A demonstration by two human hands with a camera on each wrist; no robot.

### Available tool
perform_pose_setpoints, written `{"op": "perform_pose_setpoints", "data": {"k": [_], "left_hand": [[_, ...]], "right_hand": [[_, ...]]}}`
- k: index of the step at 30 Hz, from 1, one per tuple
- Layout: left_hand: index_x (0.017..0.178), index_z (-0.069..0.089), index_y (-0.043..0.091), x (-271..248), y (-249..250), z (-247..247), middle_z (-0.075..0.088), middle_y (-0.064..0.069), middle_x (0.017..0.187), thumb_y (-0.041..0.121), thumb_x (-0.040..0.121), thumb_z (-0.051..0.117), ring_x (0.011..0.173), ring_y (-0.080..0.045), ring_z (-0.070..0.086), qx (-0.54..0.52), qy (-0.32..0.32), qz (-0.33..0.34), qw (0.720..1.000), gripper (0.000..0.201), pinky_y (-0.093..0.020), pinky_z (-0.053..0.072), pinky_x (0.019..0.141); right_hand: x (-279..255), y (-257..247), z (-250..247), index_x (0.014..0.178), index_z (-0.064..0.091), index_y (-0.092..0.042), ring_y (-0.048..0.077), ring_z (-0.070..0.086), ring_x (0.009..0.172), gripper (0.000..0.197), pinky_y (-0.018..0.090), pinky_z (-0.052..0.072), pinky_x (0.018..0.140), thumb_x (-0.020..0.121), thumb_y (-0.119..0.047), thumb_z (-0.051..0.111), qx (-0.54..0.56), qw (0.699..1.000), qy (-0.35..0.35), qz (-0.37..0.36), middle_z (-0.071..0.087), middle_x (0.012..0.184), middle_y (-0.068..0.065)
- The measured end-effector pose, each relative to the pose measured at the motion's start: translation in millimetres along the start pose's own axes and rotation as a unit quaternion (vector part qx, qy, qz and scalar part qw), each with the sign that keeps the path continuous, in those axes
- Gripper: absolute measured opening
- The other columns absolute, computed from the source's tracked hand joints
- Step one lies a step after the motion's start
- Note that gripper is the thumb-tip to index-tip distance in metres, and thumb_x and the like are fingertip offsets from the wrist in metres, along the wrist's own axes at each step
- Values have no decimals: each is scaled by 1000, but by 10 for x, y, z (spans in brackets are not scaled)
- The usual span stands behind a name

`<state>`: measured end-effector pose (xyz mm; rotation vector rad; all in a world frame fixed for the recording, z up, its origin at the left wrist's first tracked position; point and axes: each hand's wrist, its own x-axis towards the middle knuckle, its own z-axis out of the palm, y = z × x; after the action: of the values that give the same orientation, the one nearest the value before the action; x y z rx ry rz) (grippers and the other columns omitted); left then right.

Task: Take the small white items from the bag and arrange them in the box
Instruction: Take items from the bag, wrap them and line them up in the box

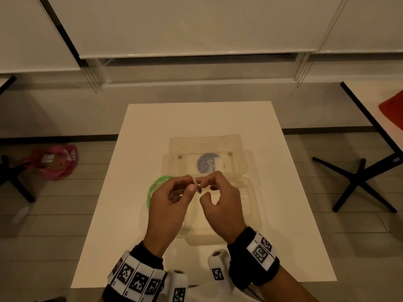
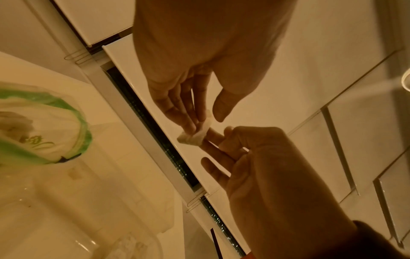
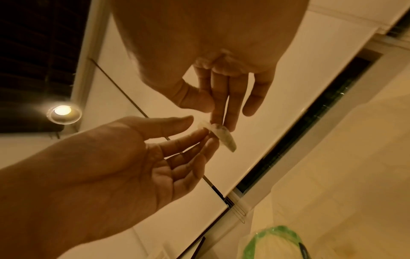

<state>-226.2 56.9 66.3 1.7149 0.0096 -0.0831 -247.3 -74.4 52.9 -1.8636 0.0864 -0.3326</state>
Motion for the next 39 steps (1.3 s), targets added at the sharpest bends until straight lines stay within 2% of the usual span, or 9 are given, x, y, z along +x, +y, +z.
{"op": "perform_pose_setpoints", "data": {"k": [9, 11, 16, 20, 24, 28, 31, 35, 39], "left_hand": [[89, 68, 6, 75, -4, 54, 74, -1, 74, 14, 92, 70, 65, -6, 69, -13, 61, -19, 998, 9, -15, 52, 63], [87, 68, 5, 94, -10, 33, 72, -2, 72, 11, 95, 64, 62, -4, 66, -6, 59, -23, 998, 11, -15, 51, 62], [86, 66, 12, 128, -4, -88, 66, -2, 79, 12, 97, 60, 70, -7, 56, -9, 5, -25, 1000, 13, -29, 46, 71], [88, 66, 12, 135, 30, -129, 64, 7, 78, 11, 99, 58, 71, -8, 55, -16, -50, -22, 998, 13, -27, 44, 70], [91, 66, 9, 153, 10, -125, 65, 1, 82, 11, 99, 58, 74, -11, 57, -21, -58, -19, 998, 11, -30, 46, 71], [95, 67, 7, 141, 1, -95, 69, -4, 86, 13, 97, 61, 76, -10, 61, -33, -59, -24, 997, 9, -27, 49, 70], [98, 70, 6, 105, 3, -58, 74, -7, 88, 14, 93, 67, 76, -6, 66, -28, -69, -12, 997, 11, -16, 50, 68], [93, 72, 5, 99, -3, -45, 72, 0, 78, 12, 94, 67, 70, -4, 64, -6, -78, 15, 997, 9, -14, 48, 68], [86, 71, 9, 101, 4, -40, 68, 11, 71, 12, 96, 63, 67, 0, 61, 20, -85, 29, 996, 14, -11, 45, 67]], "right_hand": [[-104, -49, 50, 88, 41, -33, 10, 57, 91, 37, 25, 44, 74, 70, -2, 47, -95, 994, -22, -57, 62, 90, -15], [-91, -56, 41, 88, 43, -31, 11, 60, 96, 37, 28, 46, 80, 70, 1, 47, -76, 996, -27, -41, 68, 95, -11], [72, -29, -83, 99, 59, -17, 4, 64, 102, 26, 17, 46, 83, 88, 5, 53, 73, 995, 16, 73, 72, 104, -11], [142, 68, -79, 111, 64, -20, 6, 65, 99, 14, 27, 51, 86, 97, -20, 60, 102, 983, -52, 141, 72, 104, -5], [143, 97, -47, 96, 68, -7, 24, 68, 85, 10, 37, 53, 81, 95, -16, 64, 139, 979, -62, 135, 73, 90, 11], [147, 107, -50, 90, 67, -7, 35, 68, 85, 8, 51, 54, 85, 93, -15, 65, 139, 981, -53, 123, 72, 86, 14], [144, 91, -58, 92, 67, -6, 26, 68, 82, 7, 47, 54, 83, 93, -14, 66, 158, 980, -39, 115, 71, 87, 12], [178, 56, -108, 92, 70, -7, 9, 64, 77, 8, 28, 52, 76, 94, -13, 66, 157, 980, -54, 107, 71, 83, -1], [238, 81, -149, 84, 71, -13, 6, 58, 72, 9, 26, 47, 73, 92, -14, 67, 109, 988, -61, 92, 68, 77, -8]]}}
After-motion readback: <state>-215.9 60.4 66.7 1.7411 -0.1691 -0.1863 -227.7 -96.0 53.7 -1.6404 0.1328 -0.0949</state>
